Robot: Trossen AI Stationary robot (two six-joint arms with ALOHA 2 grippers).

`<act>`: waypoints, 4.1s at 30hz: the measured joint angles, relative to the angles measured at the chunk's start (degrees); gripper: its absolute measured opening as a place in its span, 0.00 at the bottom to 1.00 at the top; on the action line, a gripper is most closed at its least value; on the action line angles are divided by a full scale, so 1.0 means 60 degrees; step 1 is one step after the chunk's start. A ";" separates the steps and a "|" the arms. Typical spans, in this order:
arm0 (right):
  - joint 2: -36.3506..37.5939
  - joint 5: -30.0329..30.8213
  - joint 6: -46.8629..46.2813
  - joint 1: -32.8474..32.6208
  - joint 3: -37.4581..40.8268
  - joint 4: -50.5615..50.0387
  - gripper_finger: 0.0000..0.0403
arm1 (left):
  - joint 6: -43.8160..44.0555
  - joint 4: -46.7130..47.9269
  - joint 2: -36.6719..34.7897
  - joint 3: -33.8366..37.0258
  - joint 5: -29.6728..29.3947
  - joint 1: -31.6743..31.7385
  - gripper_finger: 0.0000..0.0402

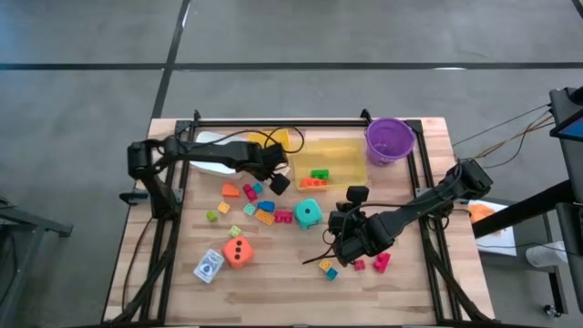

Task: Pick & Place Toys
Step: Put the yellow deck of cards into the yellow basket

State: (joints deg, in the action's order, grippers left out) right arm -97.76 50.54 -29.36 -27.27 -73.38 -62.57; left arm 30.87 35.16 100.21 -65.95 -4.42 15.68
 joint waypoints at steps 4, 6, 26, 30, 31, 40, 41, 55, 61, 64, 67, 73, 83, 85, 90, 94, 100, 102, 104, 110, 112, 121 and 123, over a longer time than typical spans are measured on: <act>0.0000 0.0000 0.0000 0.0000 0.0000 0.0001 0.02 | -0.0600 0.0088 -0.0583 -0.0008 -0.0009 0.0019 0.74; 0.0000 0.0000 0.0000 0.0000 0.0001 0.0004 0.02 | -0.0867 0.0113 -0.0873 -0.0008 -0.0023 0.0094 0.74; 0.0000 0.0004 0.0000 0.0000 0.0004 0.0033 0.02 | -0.3883 0.0714 -0.0834 -0.1235 -0.0249 0.2177 0.74; 0.0000 0.0004 0.0000 0.0000 0.0004 0.0044 0.02 | -0.4431 0.1068 -0.0429 -0.1660 -0.0434 0.2425 0.74; 0.0000 0.0004 0.0000 0.0000 0.0004 0.0047 0.02 | -0.4584 0.1097 -0.0342 -0.1699 -0.0512 0.2432 0.74; 0.0000 0.0004 0.0066 0.0004 0.0007 0.0058 0.02 | -0.5190 0.1147 0.0638 -0.1786 -0.1640 0.2430 0.74; 0.0000 0.0004 0.0066 0.0000 0.0007 0.0062 0.02 | -0.5211 0.1144 0.0718 -0.1782 -0.1849 0.2430 0.74; 0.0000 0.0004 0.0109 0.0002 0.0022 0.0076 0.02 | -0.6487 0.0973 0.0968 -0.1775 -0.1707 0.2473 0.74; 0.0000 0.0004 0.0142 0.0003 0.0022 0.0091 0.02 | -0.6980 0.0968 0.0968 -0.1775 -0.1258 0.2528 0.73; 0.0000 0.0004 0.0142 0.0002 0.0022 0.0095 0.02 | -0.7138 0.1068 0.0968 -0.1775 -0.1081 0.2602 0.73; 0.0000 0.0004 0.0147 0.0003 0.0022 0.0092 0.02 | -0.7214 0.1147 0.0968 -0.1775 -0.0966 0.2634 0.73; 0.0000 0.0007 0.0178 0.0004 0.0022 0.0092 0.02 | -0.7372 0.1234 0.0968 -0.1775 -0.0901 0.2663 0.73; 0.0000 0.0006 0.0178 0.0001 0.0022 0.0091 0.02 | -0.7358 0.1328 0.0982 -0.1699 -0.0414 0.2652 0.73; 0.0000 0.0006 0.0178 0.0004 0.0022 0.0090 0.02 | -0.7327 0.1333 0.1004 -0.1579 -0.0399 0.2642 0.73; 0.0000 0.0007 0.0178 0.0002 0.0022 0.0087 0.02 | -0.7322 0.1334 0.1030 -0.1249 -0.0376 0.2580 0.73; 0.0000 0.0007 0.0178 0.0004 0.0022 0.0087 0.02 | -0.7175 0.1317 0.1030 -0.1160 -0.0363 0.2583 0.73; 0.0000 0.0004 0.0178 0.0004 0.0022 0.0087 0.02 | -0.7290 0.1295 0.1030 -0.1137 0.0133 0.2524 0.73; 0.0000 0.0005 0.0178 0.0002 0.0022 0.0084 0.02 | -0.7294 0.1311 0.1030 -0.1137 0.0303 0.2479 0.73; 0.0000 0.0005 0.0178 0.0004 0.0022 0.0084 0.02 | -0.7296 0.1330 0.1030 -0.1137 0.0557 0.2405 0.73; 0.0000 0.0004 0.0178 0.0004 0.0022 0.0074 0.02 | -0.7405 0.1446 0.1030 -0.1134 0.0871 0.2176 0.73; 0.0000 0.0004 0.0178 0.0000 0.0022 0.0073 0.02 | -0.7413 0.1532 0.1030 -0.1134 0.1061 0.2133 0.73; 0.0000 0.0004 0.0178 0.0003 0.0022 0.0073 0.02 | -0.7322 0.1689 0.1030 -0.1129 0.1262 0.1884 0.73; 0.0000 0.0004 0.0178 0.0004 0.0022 0.0076 0.02 | -0.7167 0.1666 0.1030 -0.1106 0.1252 0.1840 0.73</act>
State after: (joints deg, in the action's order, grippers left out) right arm -97.76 50.57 -28.29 -27.24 -73.25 -62.11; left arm -12.14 45.15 106.39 -72.59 3.09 26.72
